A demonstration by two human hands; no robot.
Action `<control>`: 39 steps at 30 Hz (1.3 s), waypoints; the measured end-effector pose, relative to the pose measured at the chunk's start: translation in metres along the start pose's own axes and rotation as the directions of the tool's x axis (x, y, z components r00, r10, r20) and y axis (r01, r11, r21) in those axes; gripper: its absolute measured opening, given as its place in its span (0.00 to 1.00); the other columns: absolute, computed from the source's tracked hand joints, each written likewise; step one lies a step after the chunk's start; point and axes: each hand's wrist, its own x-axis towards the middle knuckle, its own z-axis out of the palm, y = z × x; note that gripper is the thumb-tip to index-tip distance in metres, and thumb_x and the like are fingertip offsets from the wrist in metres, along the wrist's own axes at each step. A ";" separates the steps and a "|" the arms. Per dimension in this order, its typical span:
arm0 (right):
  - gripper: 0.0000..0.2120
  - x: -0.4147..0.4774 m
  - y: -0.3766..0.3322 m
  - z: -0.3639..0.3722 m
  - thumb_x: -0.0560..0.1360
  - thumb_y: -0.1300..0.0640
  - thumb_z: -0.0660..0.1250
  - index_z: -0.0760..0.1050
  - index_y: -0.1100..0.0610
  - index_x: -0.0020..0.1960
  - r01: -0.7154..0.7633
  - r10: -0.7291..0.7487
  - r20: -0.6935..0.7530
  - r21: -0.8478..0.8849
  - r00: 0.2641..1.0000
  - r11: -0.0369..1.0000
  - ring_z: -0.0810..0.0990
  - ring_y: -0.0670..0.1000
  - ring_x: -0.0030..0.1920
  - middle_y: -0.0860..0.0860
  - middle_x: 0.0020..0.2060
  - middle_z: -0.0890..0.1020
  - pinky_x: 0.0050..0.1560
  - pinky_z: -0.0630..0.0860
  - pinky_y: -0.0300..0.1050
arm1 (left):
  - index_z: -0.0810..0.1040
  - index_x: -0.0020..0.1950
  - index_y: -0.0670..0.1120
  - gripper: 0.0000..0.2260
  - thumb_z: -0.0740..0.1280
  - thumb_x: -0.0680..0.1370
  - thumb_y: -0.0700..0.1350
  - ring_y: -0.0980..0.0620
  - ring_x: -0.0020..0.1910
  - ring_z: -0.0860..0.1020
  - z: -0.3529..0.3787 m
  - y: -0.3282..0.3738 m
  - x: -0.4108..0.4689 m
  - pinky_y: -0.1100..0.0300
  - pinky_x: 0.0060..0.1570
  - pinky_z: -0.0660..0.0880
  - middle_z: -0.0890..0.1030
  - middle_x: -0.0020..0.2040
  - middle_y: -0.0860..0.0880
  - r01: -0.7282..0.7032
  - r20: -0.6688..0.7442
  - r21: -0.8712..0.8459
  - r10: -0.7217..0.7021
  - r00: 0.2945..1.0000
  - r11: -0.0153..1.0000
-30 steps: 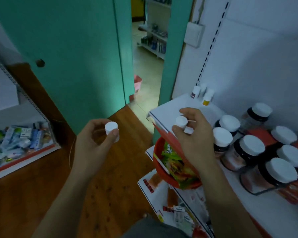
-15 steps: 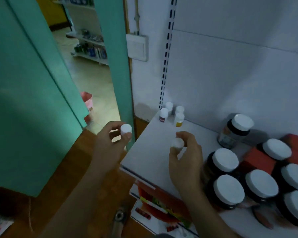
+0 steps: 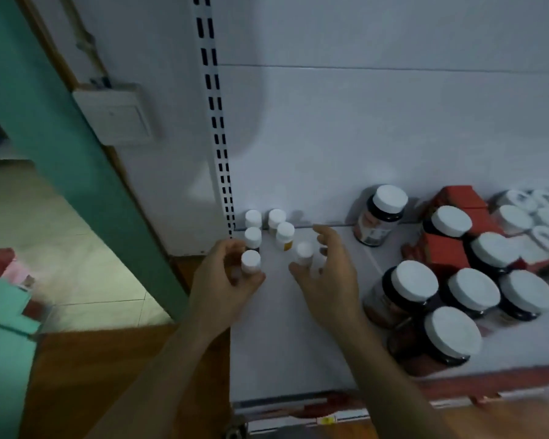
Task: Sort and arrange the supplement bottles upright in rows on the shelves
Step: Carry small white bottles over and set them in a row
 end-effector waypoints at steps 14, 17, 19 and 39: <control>0.24 -0.030 -0.037 -0.137 0.78 0.45 0.67 0.67 0.41 0.73 -0.057 0.175 0.082 -0.743 0.981 0.667 0.71 0.55 0.64 0.48 0.66 0.74 0.61 0.74 0.55 | 0.73 0.73 0.49 0.21 0.68 0.79 0.43 0.55 0.59 0.74 0.090 0.129 0.107 0.59 0.58 0.73 0.73 0.68 0.50 -0.752 0.423 0.126 0.651 0.630 0.647; 0.23 -0.025 -0.030 -0.142 0.77 0.47 0.67 0.70 0.42 0.70 -0.044 0.148 0.082 -0.723 0.986 0.690 0.74 0.56 0.59 0.49 0.60 0.76 0.55 0.74 0.53 | 0.72 0.74 0.49 0.23 0.69 0.79 0.45 0.48 0.69 0.71 0.139 0.137 0.118 0.57 0.66 0.69 0.71 0.72 0.48 -0.781 0.565 0.147 0.597 0.570 0.607; 0.21 -0.026 -0.025 -0.151 0.77 0.47 0.68 0.70 0.43 0.69 -0.028 0.092 0.063 -0.662 0.994 0.749 0.73 0.54 0.59 0.48 0.58 0.76 0.54 0.73 0.50 | 0.75 0.69 0.48 0.20 0.72 0.78 0.44 0.48 0.65 0.73 0.151 0.132 0.117 0.60 0.60 0.69 0.72 0.68 0.48 -0.774 0.552 0.181 0.589 0.590 0.607; 0.16 -0.090 0.148 -0.374 0.80 0.43 0.66 0.73 0.49 0.64 0.024 0.350 -0.688 0.471 0.635 0.882 0.84 0.52 0.52 0.54 0.55 0.80 0.47 0.84 0.48 | 0.74 0.62 0.57 0.15 0.70 0.77 0.48 0.66 0.53 0.72 0.218 0.270 -0.090 0.77 0.54 0.67 0.70 0.60 0.52 -0.608 0.078 0.098 0.603 0.794 0.788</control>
